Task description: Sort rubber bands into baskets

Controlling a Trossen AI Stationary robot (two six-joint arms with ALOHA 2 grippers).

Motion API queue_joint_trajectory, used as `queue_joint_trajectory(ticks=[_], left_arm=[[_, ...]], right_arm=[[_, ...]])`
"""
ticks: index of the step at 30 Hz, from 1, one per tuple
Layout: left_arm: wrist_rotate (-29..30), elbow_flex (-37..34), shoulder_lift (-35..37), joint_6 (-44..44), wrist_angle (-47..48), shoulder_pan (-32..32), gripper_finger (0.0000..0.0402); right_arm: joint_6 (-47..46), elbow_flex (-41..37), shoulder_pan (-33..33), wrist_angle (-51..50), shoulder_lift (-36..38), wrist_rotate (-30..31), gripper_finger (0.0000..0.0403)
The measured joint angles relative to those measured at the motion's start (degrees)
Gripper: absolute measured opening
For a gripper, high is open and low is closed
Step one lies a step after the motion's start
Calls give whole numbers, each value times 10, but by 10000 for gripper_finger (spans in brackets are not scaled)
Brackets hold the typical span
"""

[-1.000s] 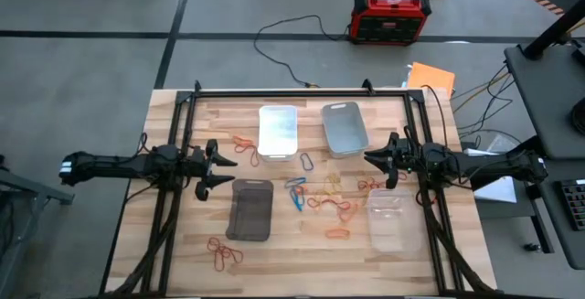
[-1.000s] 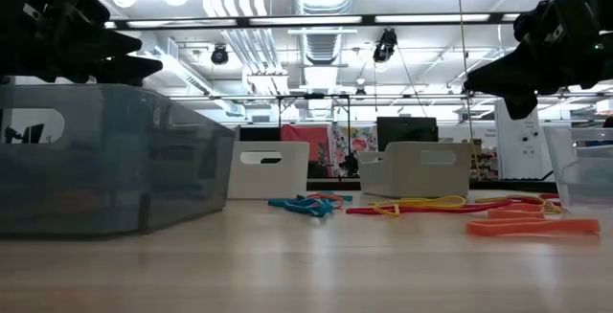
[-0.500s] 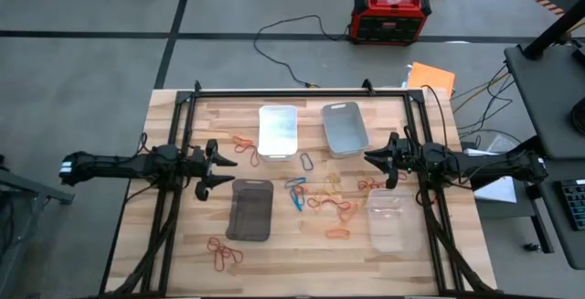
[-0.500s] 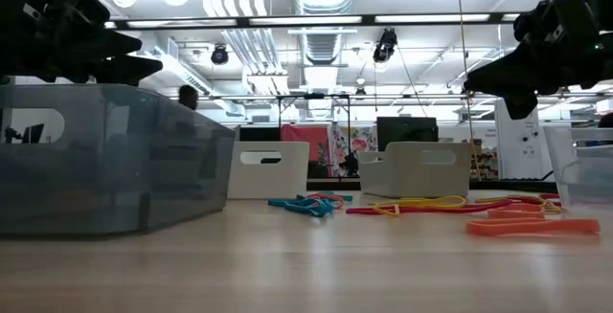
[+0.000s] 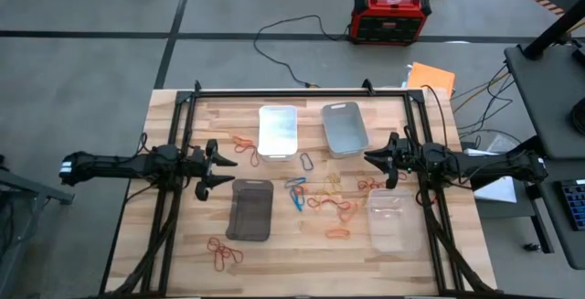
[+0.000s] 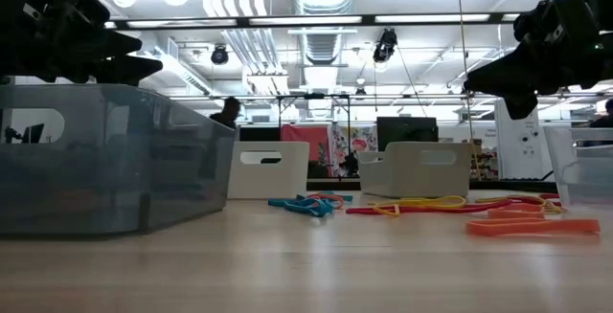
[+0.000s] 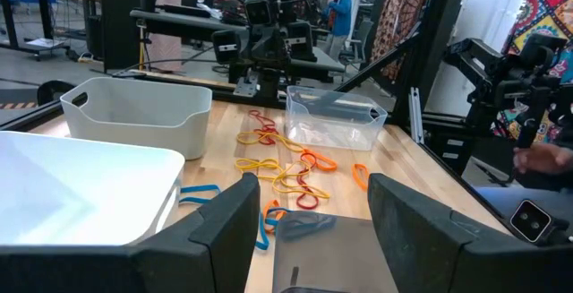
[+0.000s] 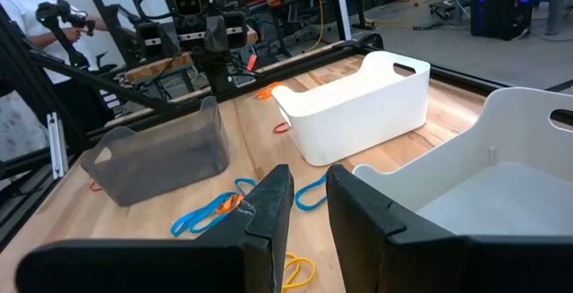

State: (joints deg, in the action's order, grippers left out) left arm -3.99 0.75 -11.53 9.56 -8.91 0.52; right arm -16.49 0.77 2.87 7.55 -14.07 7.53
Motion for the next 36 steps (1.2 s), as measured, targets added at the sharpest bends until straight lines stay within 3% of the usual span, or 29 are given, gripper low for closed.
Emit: queue_joint_trajectory(ticks=[30, 36], left_arm=[[0, 0, 0, 0, 0, 0, 194], [0, 0, 0, 0, 0, 0, 194]], right_arm=[[-11, 0, 0, 4, 0, 0, 68], [-34, 0, -2, 65, 0, -16, 68]])
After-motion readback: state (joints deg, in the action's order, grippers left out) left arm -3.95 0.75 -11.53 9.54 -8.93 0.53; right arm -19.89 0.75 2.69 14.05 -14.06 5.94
